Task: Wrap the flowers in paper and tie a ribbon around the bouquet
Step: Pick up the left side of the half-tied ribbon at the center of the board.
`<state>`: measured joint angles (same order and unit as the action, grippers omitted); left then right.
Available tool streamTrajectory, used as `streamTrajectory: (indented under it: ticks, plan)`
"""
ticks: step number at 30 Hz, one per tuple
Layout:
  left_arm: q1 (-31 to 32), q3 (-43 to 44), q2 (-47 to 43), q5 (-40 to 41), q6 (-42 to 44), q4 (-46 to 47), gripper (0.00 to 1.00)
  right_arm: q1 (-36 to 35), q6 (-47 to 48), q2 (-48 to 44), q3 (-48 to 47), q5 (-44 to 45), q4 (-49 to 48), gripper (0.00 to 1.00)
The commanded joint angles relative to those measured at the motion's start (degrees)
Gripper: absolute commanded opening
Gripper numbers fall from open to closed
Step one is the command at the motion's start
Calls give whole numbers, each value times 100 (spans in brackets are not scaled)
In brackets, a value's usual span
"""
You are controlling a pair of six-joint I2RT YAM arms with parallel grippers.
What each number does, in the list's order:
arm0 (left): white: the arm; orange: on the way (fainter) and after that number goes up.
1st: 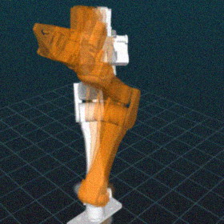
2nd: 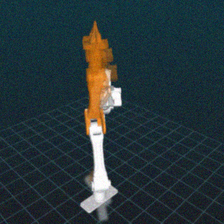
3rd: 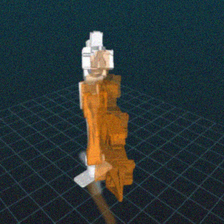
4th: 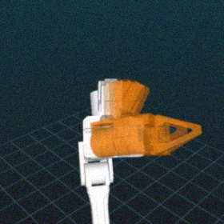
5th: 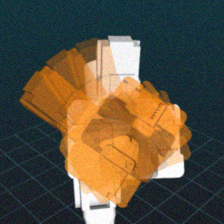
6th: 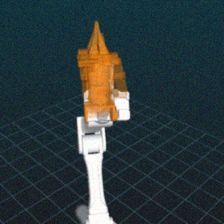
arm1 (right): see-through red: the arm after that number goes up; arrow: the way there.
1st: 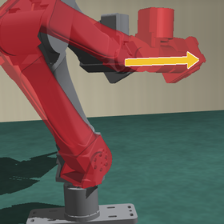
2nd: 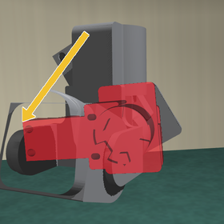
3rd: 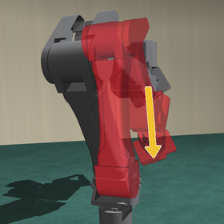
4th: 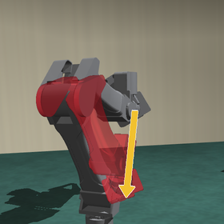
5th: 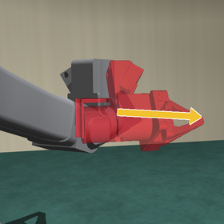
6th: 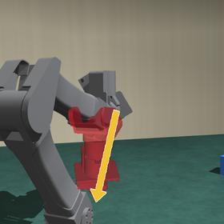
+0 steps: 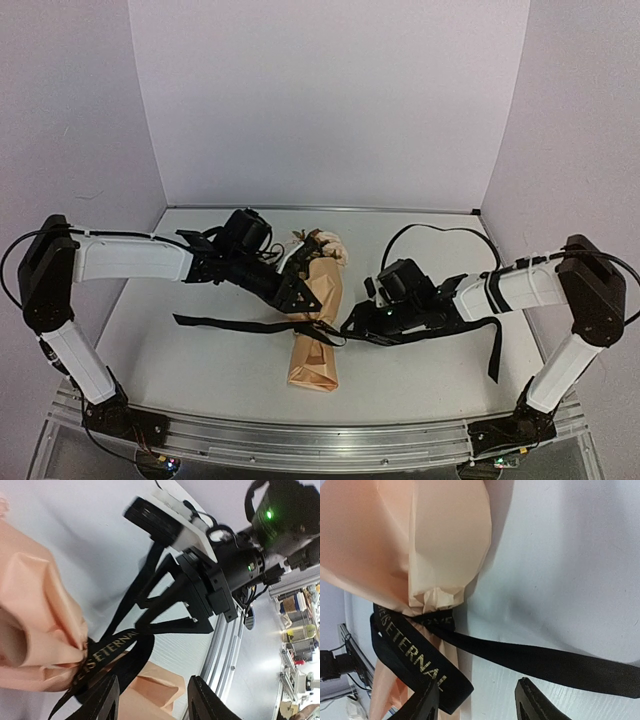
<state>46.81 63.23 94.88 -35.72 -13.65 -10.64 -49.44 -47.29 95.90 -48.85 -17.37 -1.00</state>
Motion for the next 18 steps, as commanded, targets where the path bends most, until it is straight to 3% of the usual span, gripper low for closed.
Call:
streamTrajectory:
  ticks: [1, 9, 18]
  plan:
    - [-328, -293, -437, 60, -207, 311, 49, -245, 683, -55, -477, 599, 672, 54]
    - [-439, -356, -447, 152, -157, 179, 48, -528, 1025, -213, -880, 1197, 1209, 56]
    - [-444, -312, -383, 190, -195, 203, 48, -774, 1357, 293, -1523, 1547, 1883, 54]
